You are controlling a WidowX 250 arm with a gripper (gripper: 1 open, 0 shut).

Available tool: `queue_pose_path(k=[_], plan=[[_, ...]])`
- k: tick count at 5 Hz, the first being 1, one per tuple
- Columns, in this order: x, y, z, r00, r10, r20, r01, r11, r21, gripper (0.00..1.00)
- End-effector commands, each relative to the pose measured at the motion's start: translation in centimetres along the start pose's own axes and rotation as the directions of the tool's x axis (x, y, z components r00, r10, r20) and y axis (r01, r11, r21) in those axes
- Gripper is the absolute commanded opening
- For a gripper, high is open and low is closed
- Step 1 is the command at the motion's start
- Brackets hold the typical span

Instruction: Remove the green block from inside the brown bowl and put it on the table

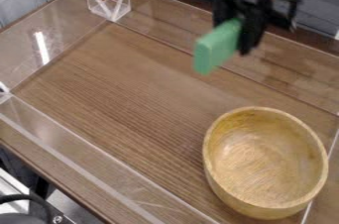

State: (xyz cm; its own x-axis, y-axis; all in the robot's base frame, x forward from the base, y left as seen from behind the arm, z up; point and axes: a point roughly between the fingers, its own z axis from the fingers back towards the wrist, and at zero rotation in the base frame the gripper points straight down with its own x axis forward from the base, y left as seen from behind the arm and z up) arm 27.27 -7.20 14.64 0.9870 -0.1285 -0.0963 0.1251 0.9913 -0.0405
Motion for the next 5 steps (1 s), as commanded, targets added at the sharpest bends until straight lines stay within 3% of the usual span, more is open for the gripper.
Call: queue_pose_path(k=[1,3,5], plan=[[0.2,1.0,2.6,0.995,0.025,0.097,-0.025,1.000,0.000,0.00],[0.1,-0.2,1.6,0.991,0.047,0.126,-0.048,0.999,0.000,0.00],[0.2,0.4,1.5,0.983,0.083,0.162,-0.085,0.996,0.003,0.00]])
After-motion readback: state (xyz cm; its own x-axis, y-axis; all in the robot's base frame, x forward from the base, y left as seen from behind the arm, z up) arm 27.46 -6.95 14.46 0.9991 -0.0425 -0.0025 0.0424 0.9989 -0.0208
